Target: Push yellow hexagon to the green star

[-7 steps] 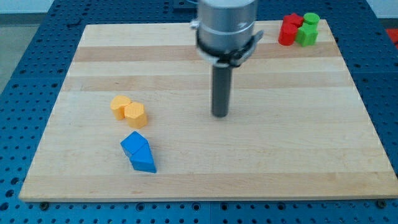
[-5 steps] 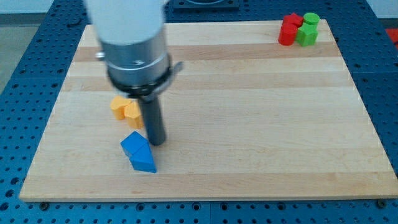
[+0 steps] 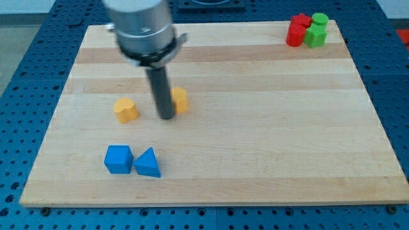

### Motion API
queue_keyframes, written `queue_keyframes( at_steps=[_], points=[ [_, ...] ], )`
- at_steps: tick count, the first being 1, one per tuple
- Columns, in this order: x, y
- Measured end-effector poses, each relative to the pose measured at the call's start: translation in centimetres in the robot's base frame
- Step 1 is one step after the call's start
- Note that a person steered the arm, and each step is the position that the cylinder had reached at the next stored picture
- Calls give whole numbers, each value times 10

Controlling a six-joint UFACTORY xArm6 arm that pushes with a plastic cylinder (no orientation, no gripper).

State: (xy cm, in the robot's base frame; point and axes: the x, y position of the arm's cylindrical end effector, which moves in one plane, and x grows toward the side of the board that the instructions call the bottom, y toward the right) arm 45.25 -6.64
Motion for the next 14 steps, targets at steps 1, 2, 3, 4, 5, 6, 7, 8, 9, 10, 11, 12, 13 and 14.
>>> queue_keyframes(
  at_steps=[1,2,3,4,5,6,7,8,9,10,11,12,13,14],
  points=[
    [-31,58],
    [-49,84],
    [-36,55],
    [-17,16],
    [-8,-16],
    [-29,-25],
    [-59,15],
    [-87,79],
    [-108,135],
    [-125,186],
    [-126,185],
    [-120,141],
    [-124,102],
    [-151,109]
  ],
)
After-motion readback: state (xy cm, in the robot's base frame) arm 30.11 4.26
